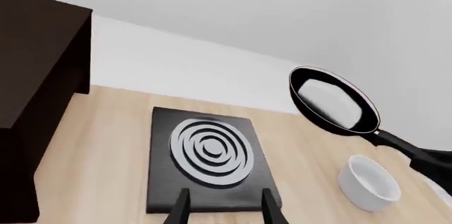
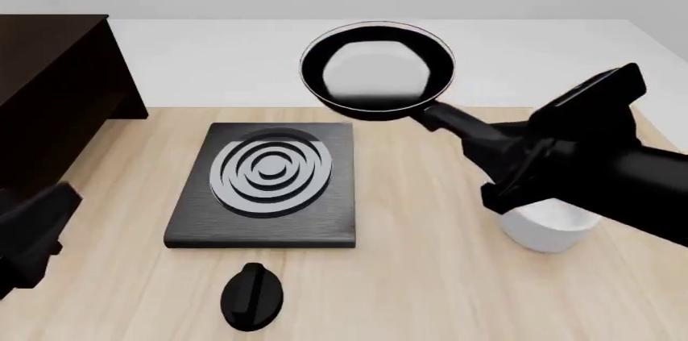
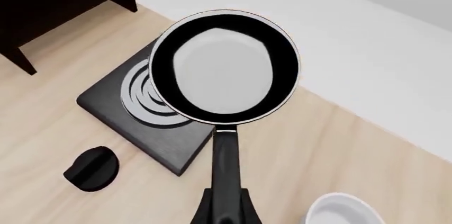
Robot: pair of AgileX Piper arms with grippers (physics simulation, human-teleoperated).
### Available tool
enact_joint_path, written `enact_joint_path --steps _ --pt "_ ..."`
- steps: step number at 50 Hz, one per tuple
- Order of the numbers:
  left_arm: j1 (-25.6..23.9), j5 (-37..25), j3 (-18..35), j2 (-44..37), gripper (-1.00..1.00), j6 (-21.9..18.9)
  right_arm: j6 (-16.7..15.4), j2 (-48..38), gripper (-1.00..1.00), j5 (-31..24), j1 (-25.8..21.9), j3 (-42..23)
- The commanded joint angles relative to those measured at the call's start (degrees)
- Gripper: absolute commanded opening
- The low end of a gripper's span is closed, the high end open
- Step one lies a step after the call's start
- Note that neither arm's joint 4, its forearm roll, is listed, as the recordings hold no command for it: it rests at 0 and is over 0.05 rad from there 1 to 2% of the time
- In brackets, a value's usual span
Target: Put the frying pan on the cabinet shelf.
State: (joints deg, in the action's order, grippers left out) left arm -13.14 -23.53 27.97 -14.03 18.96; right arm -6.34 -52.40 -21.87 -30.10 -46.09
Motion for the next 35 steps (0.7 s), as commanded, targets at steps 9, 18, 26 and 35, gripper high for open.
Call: enact_joint_path --steps 9,18,26,35 --pt "-6.3 -2.1 0.7 0.2 1.0 22.1 4.2 -12.4 -1.0 1.4 -8.2 -14.1" --pt "-10.7 -1.4 1.3 -0.2 1.0 31.2 4.7 -17.4 -1.0 0.7 -10.6 -20.9" --pt "-11.4 2.1 1.3 -2.9 1.0 38.3 3.4 -21.9 -1.0 -0.3 -12.8 -27.6" --pt "-12.3 6.8 2.8 -7.7 1.0 44.2 1.7 -27.1 -1.0 -2.1 -16.7 -34.3"
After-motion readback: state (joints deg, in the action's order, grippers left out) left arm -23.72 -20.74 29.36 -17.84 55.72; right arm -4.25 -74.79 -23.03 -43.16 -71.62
